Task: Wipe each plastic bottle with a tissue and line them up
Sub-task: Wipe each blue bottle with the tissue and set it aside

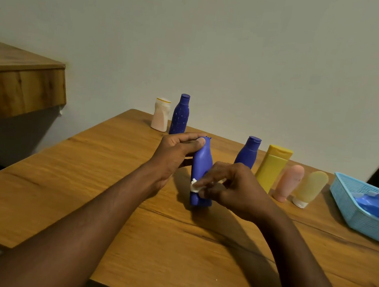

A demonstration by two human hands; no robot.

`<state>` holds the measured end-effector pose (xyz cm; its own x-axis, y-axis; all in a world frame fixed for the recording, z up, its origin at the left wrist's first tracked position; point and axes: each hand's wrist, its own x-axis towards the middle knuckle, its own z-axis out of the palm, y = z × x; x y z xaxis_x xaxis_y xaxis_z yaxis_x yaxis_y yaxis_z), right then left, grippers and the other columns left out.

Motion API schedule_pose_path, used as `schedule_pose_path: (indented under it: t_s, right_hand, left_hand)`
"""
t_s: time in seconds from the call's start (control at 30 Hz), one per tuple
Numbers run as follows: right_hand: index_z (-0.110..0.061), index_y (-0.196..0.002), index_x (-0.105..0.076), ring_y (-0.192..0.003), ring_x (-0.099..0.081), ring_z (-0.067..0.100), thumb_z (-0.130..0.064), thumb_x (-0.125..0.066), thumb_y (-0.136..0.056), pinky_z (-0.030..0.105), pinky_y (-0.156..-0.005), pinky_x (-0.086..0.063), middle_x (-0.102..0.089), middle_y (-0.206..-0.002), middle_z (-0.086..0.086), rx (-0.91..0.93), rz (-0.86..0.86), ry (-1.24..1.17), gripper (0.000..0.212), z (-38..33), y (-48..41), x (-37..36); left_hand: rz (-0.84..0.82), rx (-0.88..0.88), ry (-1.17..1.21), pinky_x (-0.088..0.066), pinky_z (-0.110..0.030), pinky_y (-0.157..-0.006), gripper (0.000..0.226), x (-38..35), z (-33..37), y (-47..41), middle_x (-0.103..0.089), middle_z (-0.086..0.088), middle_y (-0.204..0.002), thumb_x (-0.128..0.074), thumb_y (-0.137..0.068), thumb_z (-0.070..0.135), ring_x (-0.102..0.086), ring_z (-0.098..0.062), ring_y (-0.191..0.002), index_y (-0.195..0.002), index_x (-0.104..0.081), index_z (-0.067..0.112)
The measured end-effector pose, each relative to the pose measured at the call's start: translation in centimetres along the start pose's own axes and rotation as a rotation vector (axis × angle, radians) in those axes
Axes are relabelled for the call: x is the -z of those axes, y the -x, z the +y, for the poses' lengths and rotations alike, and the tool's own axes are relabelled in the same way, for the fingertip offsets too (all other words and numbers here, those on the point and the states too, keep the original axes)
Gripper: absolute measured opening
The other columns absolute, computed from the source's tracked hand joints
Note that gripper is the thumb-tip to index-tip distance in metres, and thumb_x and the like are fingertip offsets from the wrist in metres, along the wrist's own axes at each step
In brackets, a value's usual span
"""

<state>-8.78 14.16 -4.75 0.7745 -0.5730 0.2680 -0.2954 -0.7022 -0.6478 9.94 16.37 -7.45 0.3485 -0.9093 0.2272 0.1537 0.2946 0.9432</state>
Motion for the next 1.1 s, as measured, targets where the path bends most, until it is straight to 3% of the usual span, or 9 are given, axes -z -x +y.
schedule_pose_path:
  t_s: [0.13,0.33,0.5,0.63,0.7,0.87,1.1]
  right_hand:
    - [-0.024,-0.095,-0.082,-0.092,-0.069,0.006,-0.006,-0.08,-0.08,0.021,-0.077,-0.053,-0.074,-0.094,-0.013,-0.045,-0.154,-0.032,0.024,0.3,0.2,0.9]
    - [-0.019,-0.094,-0.081,-0.095,-0.07,0.012,-0.001,-0.078,-0.079,0.037,-0.091,-0.057,-0.076,-0.095,-0.006,-0.114,-0.262,-0.036,0.024,0.8,0.6,2.0]
    - [-0.017,-0.091,-0.079,-0.093,-0.07,0.014,-0.004,-0.075,-0.084,0.046,-0.087,-0.058,-0.075,-0.093,-0.005,-0.003,0.114,-0.094,0.015,1.0,0.4,1.7]
    - [-0.021,-0.1,-0.076,-0.093,-0.067,0.008,-0.01,-0.076,-0.085,0.041,-0.085,-0.059,-0.072,-0.096,-0.01,0.029,0.316,-0.049,0.019,1.1,-0.2,0.4]
    - [-0.021,-0.1,-0.077,-0.094,-0.067,0.008,-0.01,-0.077,-0.084,0.038,-0.084,-0.059,-0.073,-0.096,-0.01,0.025,0.269,-0.057,0.019,1.2,-0.2,0.4]
    - [-0.02,-0.093,-0.078,-0.09,-0.071,0.01,-0.009,-0.081,-0.079,0.034,-0.085,-0.058,-0.075,-0.093,-0.007,-0.054,-0.07,-0.048,0.018,1.2,0.1,0.7]
    - [-0.025,-0.094,-0.079,-0.09,-0.067,0.007,-0.009,-0.08,-0.081,0.024,-0.074,-0.057,-0.073,-0.093,-0.012,0.023,-0.008,0.026,0.021,0.5,0.1,-0.4]
  left_hand:
    - [0.0,0.006,0.004,-0.062,-0.036,-0.089,0.026,-0.1,0.0,0.0,-0.076,-0.001,-0.12,-0.07,-0.098,0.019,-0.073,-0.022,-0.109,-0.123,-0.075,0.017]
    - [0.006,0.022,0.002,-0.061,-0.035,-0.09,0.026,-0.3,0.1,-0.1,-0.076,0.0,-0.118,-0.07,-0.097,0.02,-0.074,-0.02,-0.107,-0.123,-0.075,0.018]
    - [-0.011,0.021,0.014,-0.062,-0.034,-0.088,0.026,-0.3,0.3,0.1,-0.077,0.001,-0.117,-0.07,-0.097,0.019,-0.074,-0.019,-0.105,-0.122,-0.076,0.018]
    - [-0.055,0.013,0.021,-0.062,-0.034,-0.086,0.025,-0.4,0.6,0.4,-0.077,0.001,-0.114,-0.069,-0.097,0.018,-0.075,-0.018,-0.103,-0.121,-0.076,0.018]
    - [-0.048,0.013,0.027,-0.062,-0.034,-0.085,0.024,-0.4,0.6,0.4,-0.077,0.0,-0.114,-0.07,-0.097,0.018,-0.075,-0.019,-0.103,-0.121,-0.076,0.018]
    - [0.052,0.012,0.035,-0.062,-0.031,-0.078,0.02,-0.3,0.6,0.1,-0.077,0.001,-0.111,-0.069,-0.098,0.019,-0.074,-0.015,-0.096,-0.116,-0.076,0.02]
    - [0.194,0.103,0.047,-0.062,-0.038,-0.08,0.019,0.1,0.2,-0.5,-0.073,-0.007,-0.117,-0.068,-0.099,0.018,-0.071,-0.025,-0.105,-0.117,-0.074,0.017]
